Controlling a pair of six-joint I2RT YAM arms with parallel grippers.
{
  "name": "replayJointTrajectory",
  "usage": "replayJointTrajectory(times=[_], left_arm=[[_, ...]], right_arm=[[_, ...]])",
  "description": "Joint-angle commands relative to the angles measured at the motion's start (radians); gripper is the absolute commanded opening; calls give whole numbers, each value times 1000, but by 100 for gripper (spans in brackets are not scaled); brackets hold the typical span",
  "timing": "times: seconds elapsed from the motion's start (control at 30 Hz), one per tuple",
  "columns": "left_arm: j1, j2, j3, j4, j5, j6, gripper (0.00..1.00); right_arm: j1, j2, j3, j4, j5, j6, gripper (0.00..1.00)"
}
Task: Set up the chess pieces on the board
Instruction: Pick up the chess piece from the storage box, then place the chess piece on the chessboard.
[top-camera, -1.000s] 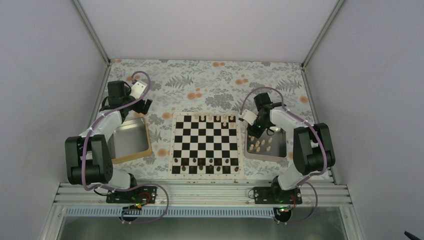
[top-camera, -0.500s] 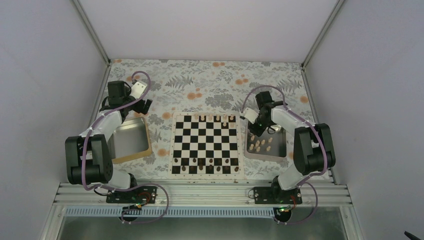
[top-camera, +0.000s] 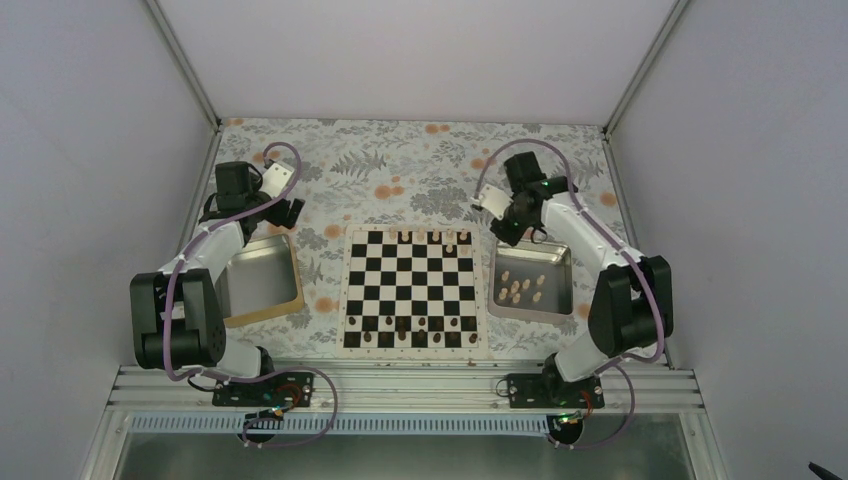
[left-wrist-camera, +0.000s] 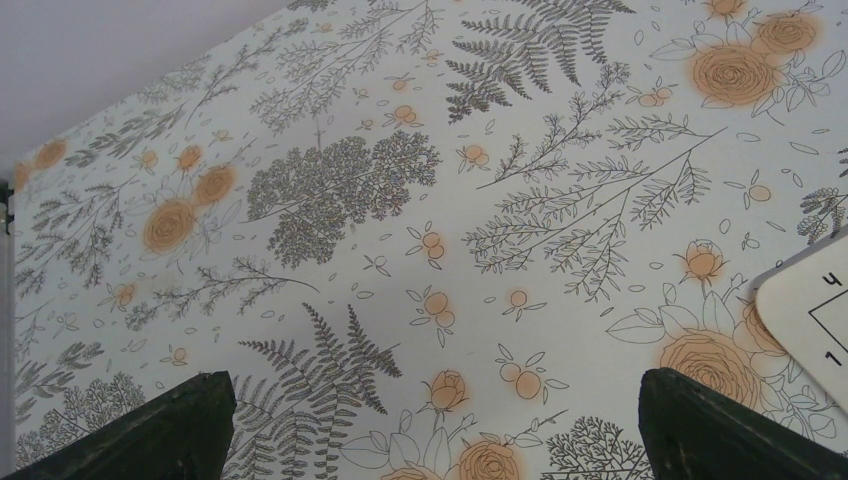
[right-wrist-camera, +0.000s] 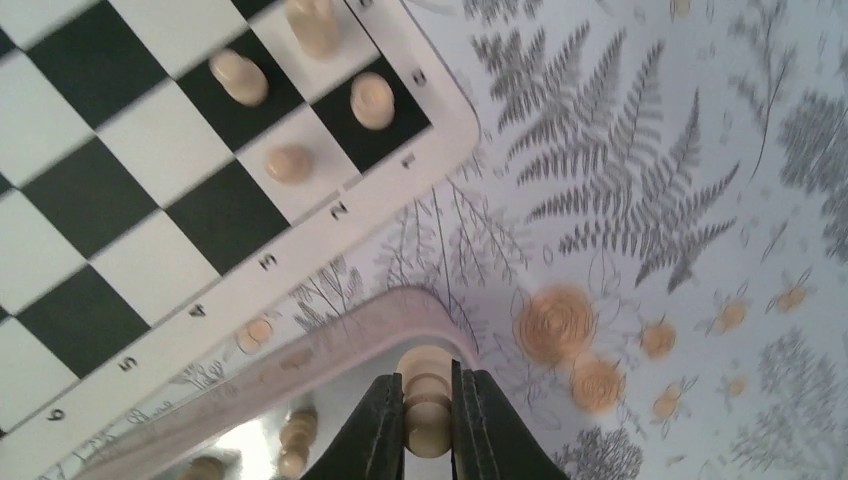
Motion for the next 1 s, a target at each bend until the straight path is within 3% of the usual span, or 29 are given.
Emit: replayJointTrajectory(times=[0.0, 0.4, 0.97], left_arm=[[4, -20, 22, 10, 12, -2, 100], [6, -27, 25, 8, 11, -4, 100], [6, -23, 19, 15, 17, -2, 100]], right_arm=[[97, 36, 96, -51, 10, 26, 9], [309, 252, 233, -6, -36, 51, 11], [362, 392, 262, 77, -42, 71, 13]])
